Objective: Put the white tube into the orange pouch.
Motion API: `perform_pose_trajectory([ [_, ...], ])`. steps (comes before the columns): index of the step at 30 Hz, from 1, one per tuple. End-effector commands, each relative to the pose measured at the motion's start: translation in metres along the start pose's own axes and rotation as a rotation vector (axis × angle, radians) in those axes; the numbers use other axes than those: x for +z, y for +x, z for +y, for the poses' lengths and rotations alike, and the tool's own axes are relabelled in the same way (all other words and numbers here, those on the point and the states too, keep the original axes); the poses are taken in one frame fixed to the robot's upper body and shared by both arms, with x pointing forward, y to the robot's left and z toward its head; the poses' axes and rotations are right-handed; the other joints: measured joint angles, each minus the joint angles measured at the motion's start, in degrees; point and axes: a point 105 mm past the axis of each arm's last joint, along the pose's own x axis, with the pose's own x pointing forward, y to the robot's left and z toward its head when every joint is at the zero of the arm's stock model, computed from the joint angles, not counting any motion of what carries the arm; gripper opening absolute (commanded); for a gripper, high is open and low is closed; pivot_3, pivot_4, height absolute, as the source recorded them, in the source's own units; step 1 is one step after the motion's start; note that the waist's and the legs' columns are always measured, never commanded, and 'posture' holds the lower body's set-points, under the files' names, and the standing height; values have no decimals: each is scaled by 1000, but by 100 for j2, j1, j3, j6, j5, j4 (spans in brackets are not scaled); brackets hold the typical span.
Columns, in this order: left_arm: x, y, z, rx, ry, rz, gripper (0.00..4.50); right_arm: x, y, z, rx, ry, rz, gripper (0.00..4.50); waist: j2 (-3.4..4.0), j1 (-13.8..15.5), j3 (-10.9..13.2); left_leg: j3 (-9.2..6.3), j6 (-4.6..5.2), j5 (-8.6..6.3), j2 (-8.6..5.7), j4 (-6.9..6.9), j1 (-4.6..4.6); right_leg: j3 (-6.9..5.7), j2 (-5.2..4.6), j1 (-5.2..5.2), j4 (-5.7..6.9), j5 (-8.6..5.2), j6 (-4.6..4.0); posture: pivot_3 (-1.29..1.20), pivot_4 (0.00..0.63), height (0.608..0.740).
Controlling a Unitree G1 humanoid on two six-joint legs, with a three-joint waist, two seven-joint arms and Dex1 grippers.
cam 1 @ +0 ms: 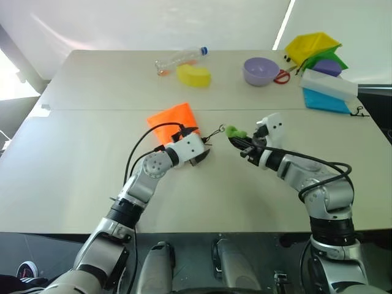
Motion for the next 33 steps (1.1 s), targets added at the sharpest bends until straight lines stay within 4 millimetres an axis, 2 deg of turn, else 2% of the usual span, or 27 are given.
perform_pose_trajectory([
  [1,14,0,-1,1,4,-50,3695,13,-1,5,17,-38,-44,0,0,0,0,0,0,0,0,0,0,0,0,0,0,0,0,0,150,740],
  [2,14,0,-4,-9,0,-54,3474,13,-1,5,17,-38,-44,0,0,1,0,0,0,0,0,0,0,0,0,0,0,0,0,0,150,740],
  [3,14,0,-4,-5,14,-50,3023,13,-1,5,18,-38,-44,0,0,2,0,0,0,0,0,0,0,0,0,0,0,0,-1,0,150,740],
  [11,14,-2,-1,9,47,-53,3023,12,-2,6,20,-38,-43,0,0,0,0,0,0,0,0,0,0,0,0,0,0,0,0,0,150,740],
  [20,18,-4,10,19,-35,-94,3023,13,-1,6,25,-39,-44,0,0,-2,0,0,0,0,0,0,0,0,0,0,0,0,-1,0,150,740],
  [26,23,-2,3,-1,-45,-117,3023,13,0,6,23,-41,-45,0,0,2,0,0,0,0,0,1,0,0,-1,1,0,0,-1,0,150,740],
  [28,22,-1,5,25,-27,-104,2495,13,-1,6,23,-41,-45,0,0,2,0,0,0,0,0,1,0,0,0,1,0,0,0,0,150,740],
  [33,19,-2,5,17,3,-81,2495,14,-1,6,21,-44,-45,0,0,-3,0,-1,0,0,0,0,1,0,1,0,0,0,-1,0,150,740],
])
